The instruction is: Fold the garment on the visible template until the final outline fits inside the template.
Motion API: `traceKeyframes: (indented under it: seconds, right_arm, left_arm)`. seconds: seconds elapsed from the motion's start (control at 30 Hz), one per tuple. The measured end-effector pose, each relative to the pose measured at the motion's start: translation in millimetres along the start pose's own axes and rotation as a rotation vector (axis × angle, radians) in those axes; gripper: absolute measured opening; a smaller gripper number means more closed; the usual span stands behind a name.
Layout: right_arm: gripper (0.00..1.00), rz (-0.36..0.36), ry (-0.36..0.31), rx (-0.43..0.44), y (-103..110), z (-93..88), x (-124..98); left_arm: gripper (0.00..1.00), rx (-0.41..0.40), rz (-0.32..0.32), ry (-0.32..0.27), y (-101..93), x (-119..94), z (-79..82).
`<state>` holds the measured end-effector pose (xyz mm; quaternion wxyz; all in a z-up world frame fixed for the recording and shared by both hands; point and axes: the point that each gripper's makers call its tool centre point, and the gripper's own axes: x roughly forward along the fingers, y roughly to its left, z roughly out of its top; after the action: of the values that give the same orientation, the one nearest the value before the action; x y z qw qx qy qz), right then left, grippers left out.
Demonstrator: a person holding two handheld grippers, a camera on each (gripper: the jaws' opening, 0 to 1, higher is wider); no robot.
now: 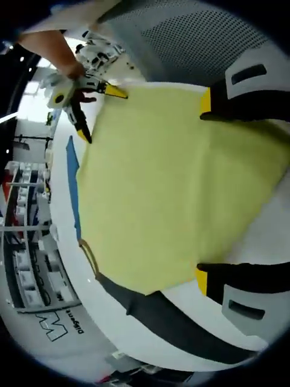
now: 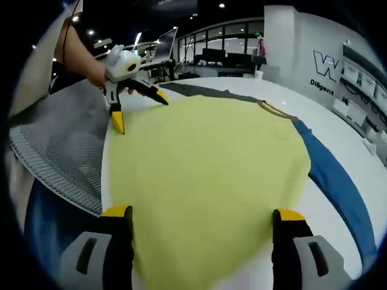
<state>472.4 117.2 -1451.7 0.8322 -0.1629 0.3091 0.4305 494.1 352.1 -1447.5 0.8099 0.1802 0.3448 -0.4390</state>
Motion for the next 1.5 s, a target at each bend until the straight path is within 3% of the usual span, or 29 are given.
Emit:
traceKeyframes:
  seconds: [0.23, 0.3, 0.47, 0.57, 0.63, 0.7, 0.83, 0.93, 1.0, 1.03, 1.1, 1.2, 1.3, 1.37, 1.4, 1.43, 1.5]
  right_arm:
    - [0.92, -0.003, 0.029, -0.006, 2, -11.3, -15]
    - [0.87, -0.009, 0.045, -0.019, 1, -11.3, -20]
    - [0.82, -0.014, 0.024, -0.032, 2, -2.8, -20]
    - [0.82, -0.020, 0.016, -0.022, 4, 0.6, -15]
    - [0.81, -0.022, 0.030, -0.012, 5, -5.7, -13]
    - [0.81, -0.025, 0.026, 0.002, 7, -9.4, -16]
    - [0.84, -0.048, 0.021, 0.036, 3, -17.9, -24]
    - [0.84, -0.054, 0.026, 0.051, 3, -21.1, -27]
    - [0.83, -0.057, 0.033, 0.051, 1, -22.3, -28]
    - [0.81, -0.060, 0.040, 0.044, 1, -21.7, -29]
    - [0.79, -0.062, 0.040, 0.023, 2, -18.5, -31]
    - [0.79, -0.064, 0.034, 0.021, 3, -16.5, -30]
    - [0.79, -0.060, 0.029, 0.021, 5, -13.8, -30]
    - [0.80, -0.059, 0.029, 0.020, 6, -14.0, -30]
    - [0.80, -0.060, 0.030, 0.024, 6, -15.4, -31]
    - [0.80, -0.062, 0.030, 0.026, 6, -16.9, -32]
    - [0.80, -0.066, 0.036, 0.031, 6, -21.5, -35]
  left_arm:
    - [0.93, -0.004, 0.007, 0.018, 3.0, -9, -5.7]
    - [0.91, -0.010, 0.015, -0.065, 4.5, -15, 13.0]
    - [0.86, 0.030, -0.010, -0.060, -11.7, -11, 21.3]
    - [0.83, 0.023, -0.019, -0.039, -20.1, -5, 11.9]
    - [0.80, 0.013, -0.016, 0.015, -21.2, -3, -5.9]
    - [0.80, -0.012, -0.013, -0.007, -19.9, -7, -10.0]
    - [0.79, -0.014, -0.001, 0.003, -16.9, -20, -20.6]
    - [0.77, -0.044, -0.003, 0.041, -15.4, -27, -29.4]
    - [0.74, -0.057, -0.002, 0.030, -16.0, -32, -27.4]
    - [0.71, -0.044, -0.010, -0.038, -20.1, -34, -10.6]
    - [0.68, -0.052, -0.048, -0.090, -33.2, -35, 8.8]
    - [0.69, -0.049, -0.095, -0.088, -50.1, -26, 18.4]
    - [0.68, -0.102, -0.139, -0.047, -61.8, -14, 8.6]
    - [0.67, -0.106, -0.133, 0.017, -62.5, -13, -8.9]
    - [0.67, -0.107, -0.124, 0.024, -61.0, -17, -16.5]
    - [0.65, -0.103, -0.107, -0.006, -57.2, -19, -12.6]
    - [0.64, -0.126, -0.096, -0.005, -51.1, -28, -15.4]
